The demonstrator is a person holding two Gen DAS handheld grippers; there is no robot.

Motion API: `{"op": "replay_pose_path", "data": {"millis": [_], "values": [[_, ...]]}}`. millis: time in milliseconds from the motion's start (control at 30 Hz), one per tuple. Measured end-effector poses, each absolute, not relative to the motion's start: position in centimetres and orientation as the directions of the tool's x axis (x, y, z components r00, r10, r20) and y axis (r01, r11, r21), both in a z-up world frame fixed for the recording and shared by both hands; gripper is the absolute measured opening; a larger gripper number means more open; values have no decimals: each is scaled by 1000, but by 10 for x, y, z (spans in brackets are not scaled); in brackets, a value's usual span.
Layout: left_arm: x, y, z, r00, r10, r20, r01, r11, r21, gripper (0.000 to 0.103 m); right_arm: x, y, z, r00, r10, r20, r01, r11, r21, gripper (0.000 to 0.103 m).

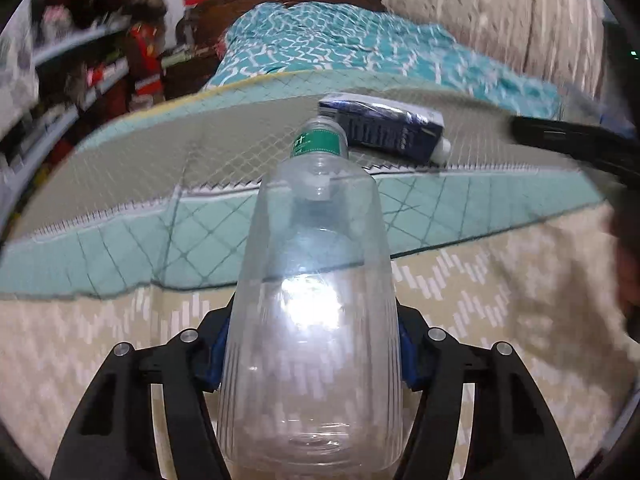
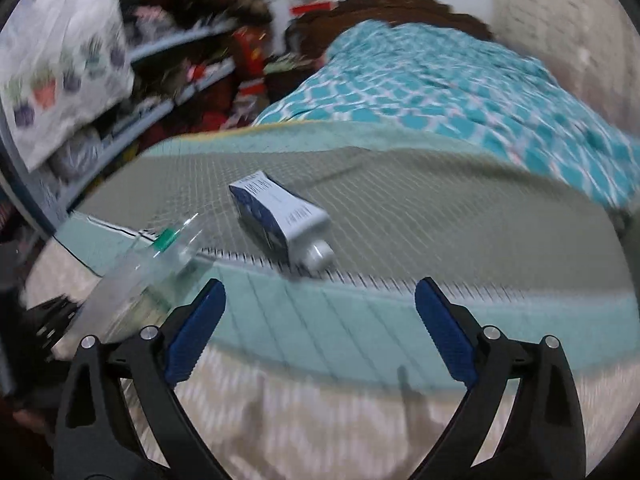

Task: Collect trash
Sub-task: 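Grasp the clear plastic bottle with left tool while right tool grasps the milk carton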

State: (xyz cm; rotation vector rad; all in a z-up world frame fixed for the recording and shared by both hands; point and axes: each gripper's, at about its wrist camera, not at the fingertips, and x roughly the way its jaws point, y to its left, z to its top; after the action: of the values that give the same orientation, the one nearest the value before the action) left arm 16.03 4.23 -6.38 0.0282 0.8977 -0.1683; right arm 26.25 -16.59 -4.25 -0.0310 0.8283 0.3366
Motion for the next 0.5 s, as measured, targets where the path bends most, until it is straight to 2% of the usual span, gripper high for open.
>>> {"op": "replay_pose_path", "data": {"millis": [167,200,267,300,367,500], "values": [[155,47,-66,616,-171,-769,158,983,-92,59,324,-126,-69,552,230,-801,-329,943,44,96],[156,45,-66,617,-169,-769,160,983,-88,59,332,-118,-77,538,205,-818,-330,944,19,91],[156,45,-65,617,-174,-767,163,982,-92,59,331,-114,-83,531,188,-826,-320,947,10,69],[159,47,-66,615,-183,-767,164,981,-103,59,323,-115,-82,545,197,-815,-318,948,16,64],[158,50,-66,613,-200,-765,165,979,-123,59,301,-120,-81,555,214,-804,-320,947,31,60],[157,53,-65,614,-194,-765,168,979,-114,59,230,-159,-81,577,212,-789,-258,964,71,59]]}}
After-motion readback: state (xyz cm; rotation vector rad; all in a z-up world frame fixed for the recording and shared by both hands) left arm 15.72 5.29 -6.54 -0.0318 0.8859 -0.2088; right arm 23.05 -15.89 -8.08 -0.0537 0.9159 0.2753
